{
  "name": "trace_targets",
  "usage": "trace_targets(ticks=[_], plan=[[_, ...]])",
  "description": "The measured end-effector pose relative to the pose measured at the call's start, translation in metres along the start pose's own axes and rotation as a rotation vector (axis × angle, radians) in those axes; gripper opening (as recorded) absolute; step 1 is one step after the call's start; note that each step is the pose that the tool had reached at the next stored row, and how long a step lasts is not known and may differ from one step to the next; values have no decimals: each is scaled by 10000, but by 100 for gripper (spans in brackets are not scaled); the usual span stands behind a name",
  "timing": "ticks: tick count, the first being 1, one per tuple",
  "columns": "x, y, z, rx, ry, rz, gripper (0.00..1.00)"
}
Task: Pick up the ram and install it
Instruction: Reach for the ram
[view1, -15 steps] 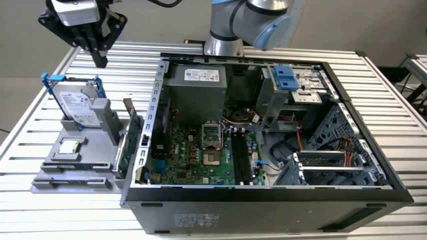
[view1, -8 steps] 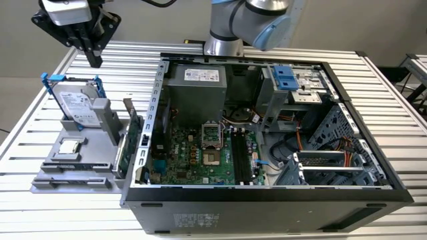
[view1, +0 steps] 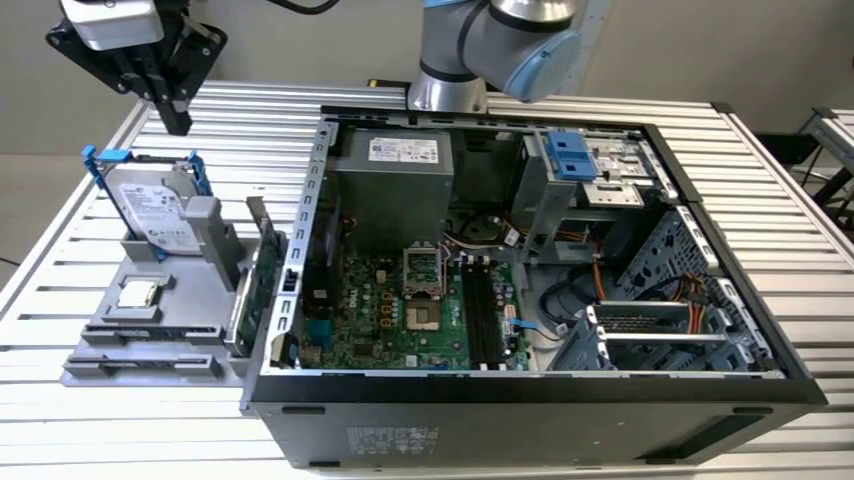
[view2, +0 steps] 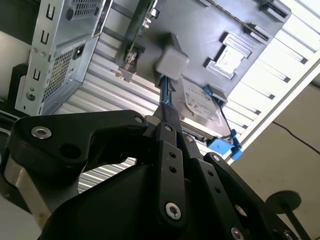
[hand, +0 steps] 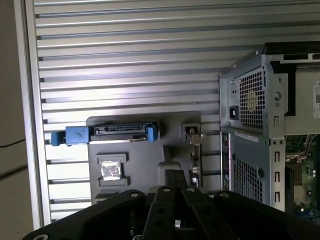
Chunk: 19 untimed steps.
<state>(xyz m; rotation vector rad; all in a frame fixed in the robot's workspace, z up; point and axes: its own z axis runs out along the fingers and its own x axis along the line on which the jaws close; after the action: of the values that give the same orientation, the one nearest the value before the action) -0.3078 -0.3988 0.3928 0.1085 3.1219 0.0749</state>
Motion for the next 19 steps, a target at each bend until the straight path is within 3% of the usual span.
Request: trace_targets(ticks=[8,19], plan=[[118,-8,-2,0,0,-10,0],[351,-24,-3,-1,1,-34,0]])
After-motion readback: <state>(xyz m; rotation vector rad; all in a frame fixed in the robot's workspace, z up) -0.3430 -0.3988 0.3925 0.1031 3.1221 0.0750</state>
